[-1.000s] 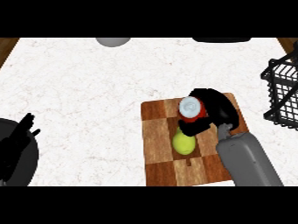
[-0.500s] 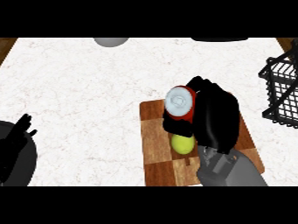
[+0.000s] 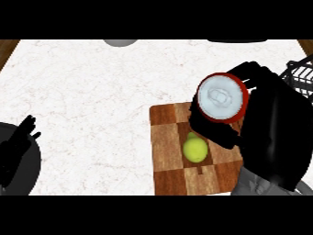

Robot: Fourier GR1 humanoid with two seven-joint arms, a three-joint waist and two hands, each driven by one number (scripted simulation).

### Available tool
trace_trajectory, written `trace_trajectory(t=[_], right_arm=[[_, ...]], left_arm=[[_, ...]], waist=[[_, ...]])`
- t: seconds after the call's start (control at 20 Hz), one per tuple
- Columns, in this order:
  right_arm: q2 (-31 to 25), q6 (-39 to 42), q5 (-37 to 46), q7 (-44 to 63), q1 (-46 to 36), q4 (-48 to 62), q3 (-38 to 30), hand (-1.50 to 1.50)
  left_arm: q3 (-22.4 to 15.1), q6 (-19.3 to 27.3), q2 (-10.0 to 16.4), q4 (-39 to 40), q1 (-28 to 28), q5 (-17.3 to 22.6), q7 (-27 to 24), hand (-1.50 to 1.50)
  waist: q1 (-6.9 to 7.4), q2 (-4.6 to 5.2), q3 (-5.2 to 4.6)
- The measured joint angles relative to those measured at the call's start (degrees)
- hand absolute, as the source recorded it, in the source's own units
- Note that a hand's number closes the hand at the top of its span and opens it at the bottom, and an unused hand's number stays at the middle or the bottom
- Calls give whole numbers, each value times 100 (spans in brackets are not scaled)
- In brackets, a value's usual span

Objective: Pick the can from the cutting board and place it in the tiered basket

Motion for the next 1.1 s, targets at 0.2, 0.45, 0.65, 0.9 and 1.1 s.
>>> trace_trajectory(t=[0.2,0.45,0.65,0.9,1.1], right_arm=[[-181,6,-249,-355,-255,117,-830,150],[-654,-270,-635,-962,-484,799,-1757,150],[-1140,-654,-962,-1618,-773,1653,-2435,150],[-1295,-1296,-1812,-2340,-1191,2402,-3218,150],[-1679,-1634,-2373,-3040,-1511,3345,-3766,150]], left_arm=[[6,-30,-29,171,-93,-34,-139,0],[37,-38,-23,299,-166,-80,-203,0],[-34,12,-97,53,-136,-118,-3,0],[-18,3,-102,57,-140,-132,-54,0],[39,-103,-46,110,-114,-91,-150,0]], waist=[[23,17,6],[50,31,9],[76,37,7],[101,45,12],[106,47,11]])
